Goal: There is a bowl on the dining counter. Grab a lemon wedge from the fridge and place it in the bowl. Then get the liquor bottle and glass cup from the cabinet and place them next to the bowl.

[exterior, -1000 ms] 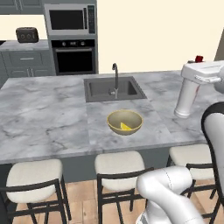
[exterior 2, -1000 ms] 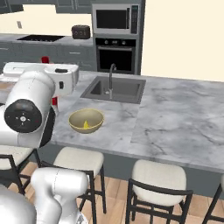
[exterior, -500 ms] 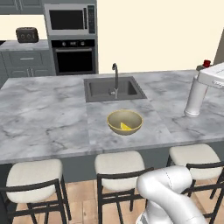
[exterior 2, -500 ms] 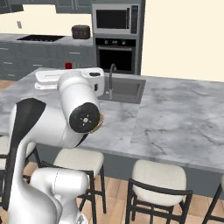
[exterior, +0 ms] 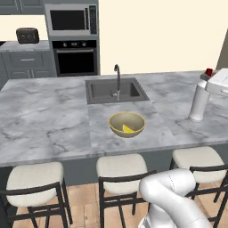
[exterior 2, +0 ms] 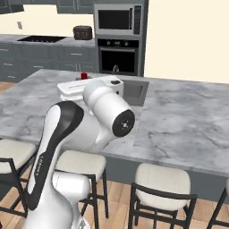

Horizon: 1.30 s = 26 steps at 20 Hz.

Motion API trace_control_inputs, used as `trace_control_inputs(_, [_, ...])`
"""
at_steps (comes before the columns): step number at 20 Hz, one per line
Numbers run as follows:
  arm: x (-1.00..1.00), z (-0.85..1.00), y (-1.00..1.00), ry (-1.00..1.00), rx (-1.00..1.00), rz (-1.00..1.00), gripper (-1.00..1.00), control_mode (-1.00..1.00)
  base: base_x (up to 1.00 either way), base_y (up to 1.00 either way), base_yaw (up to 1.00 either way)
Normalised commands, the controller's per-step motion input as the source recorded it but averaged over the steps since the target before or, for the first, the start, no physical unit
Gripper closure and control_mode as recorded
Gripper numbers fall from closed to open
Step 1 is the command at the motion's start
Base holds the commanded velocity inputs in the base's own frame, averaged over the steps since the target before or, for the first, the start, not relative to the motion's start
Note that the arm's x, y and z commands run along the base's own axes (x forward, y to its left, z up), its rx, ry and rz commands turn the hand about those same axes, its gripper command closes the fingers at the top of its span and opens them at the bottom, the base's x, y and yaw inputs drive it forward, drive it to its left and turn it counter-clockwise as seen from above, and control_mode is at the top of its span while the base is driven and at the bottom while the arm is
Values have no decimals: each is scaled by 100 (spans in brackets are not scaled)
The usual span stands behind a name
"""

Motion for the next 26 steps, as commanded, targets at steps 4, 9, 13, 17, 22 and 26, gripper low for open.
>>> trace_control_inputs(4, [58, -50, -19, 0, 0, 16, 100, -100, 0, 0, 0])
trace_control_inputs(9, [62, -52, -14, 0, 0, 17, 100, -100, 0, 0, 0])
trace_control_inputs(13, [69, -46, -5, 0, -1, 14, 100, -100, 0, 0, 0])
trace_control_inputs(17, [61, -40, -2, 0, -2, 13, 100, -100, 0, 0, 0])
trace_control_inputs(22, [47, -38, 0, 0, -6, 12, 100, -100, 0, 0, 0])
trace_control_inputs(26, [46, -33, 0, 0, -3, 10, 100, -100, 0, 0, 0])
